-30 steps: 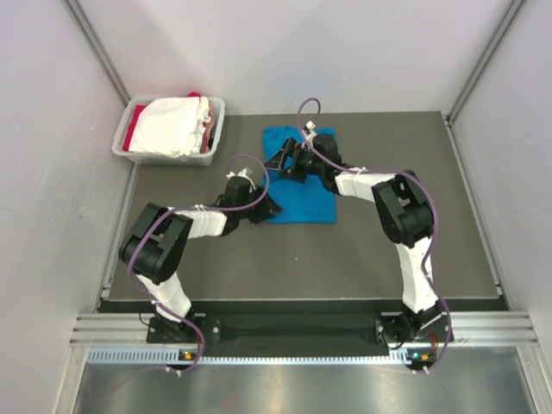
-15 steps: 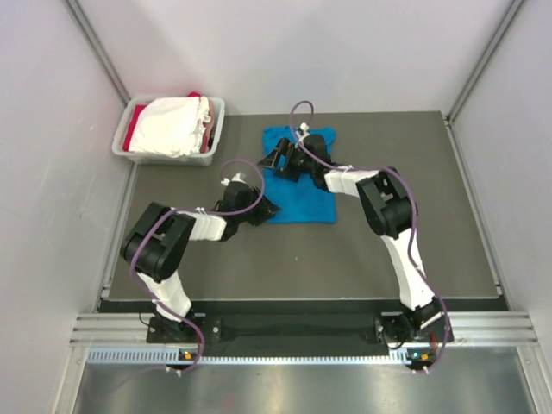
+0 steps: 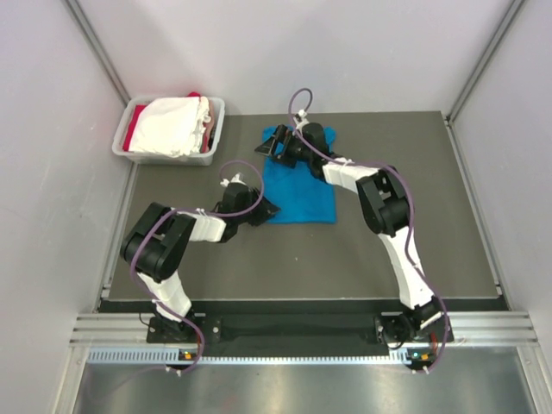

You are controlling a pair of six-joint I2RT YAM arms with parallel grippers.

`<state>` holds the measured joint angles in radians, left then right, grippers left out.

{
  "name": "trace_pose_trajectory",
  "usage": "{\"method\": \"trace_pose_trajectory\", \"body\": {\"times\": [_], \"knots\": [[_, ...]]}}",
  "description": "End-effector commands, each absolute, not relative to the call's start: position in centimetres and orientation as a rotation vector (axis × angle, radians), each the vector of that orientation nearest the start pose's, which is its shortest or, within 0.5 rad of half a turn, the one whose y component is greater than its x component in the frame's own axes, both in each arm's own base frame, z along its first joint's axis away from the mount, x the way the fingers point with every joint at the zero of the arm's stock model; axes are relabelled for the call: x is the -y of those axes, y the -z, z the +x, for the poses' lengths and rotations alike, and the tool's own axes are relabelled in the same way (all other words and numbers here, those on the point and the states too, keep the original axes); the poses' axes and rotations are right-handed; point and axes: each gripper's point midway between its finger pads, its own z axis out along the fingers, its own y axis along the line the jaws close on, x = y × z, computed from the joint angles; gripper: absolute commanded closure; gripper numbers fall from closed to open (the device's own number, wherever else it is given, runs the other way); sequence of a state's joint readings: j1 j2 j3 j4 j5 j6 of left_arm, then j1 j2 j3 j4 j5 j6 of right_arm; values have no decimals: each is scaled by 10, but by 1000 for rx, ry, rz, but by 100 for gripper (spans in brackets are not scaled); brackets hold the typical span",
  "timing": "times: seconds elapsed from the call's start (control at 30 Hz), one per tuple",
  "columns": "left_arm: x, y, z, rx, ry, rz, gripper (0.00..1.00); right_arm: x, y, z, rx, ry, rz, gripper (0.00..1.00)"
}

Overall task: Fold and stack the t-shirts
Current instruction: Fold the tshirt

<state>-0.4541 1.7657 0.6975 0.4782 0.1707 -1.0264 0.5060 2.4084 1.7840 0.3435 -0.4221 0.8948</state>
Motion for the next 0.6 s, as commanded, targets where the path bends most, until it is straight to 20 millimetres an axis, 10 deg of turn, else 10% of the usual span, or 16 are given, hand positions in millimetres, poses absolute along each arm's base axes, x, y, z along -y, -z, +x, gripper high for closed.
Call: {"method": "trace_pose_trajectory", "body": {"times": [0.0, 0.1, 0.2, 0.27, 0.43, 0.57], "knots": [[243, -28, 350, -2370, 902, -439, 59, -408, -233, 501, -1854, -1428, -200, 0], [249, -67, 366, -2349, 871, -308, 57, -388, -288, 479, -1839, -1335, -295, 0], [245, -111, 379, -2294, 809, -220, 52, -343, -293, 467, -1911, -1138, -236, 0], [240, -135, 390, -2233, 766, -214, 45, -305, -274, 467, -1984, -1000, -129, 0], [213, -124, 381, -2304, 631, -245, 35, -221, -199, 423, -2170, -835, 85, 0], [213, -106, 368, -2360, 702, -270, 35, -195, -145, 386, -2306, -743, 113, 0]]}}
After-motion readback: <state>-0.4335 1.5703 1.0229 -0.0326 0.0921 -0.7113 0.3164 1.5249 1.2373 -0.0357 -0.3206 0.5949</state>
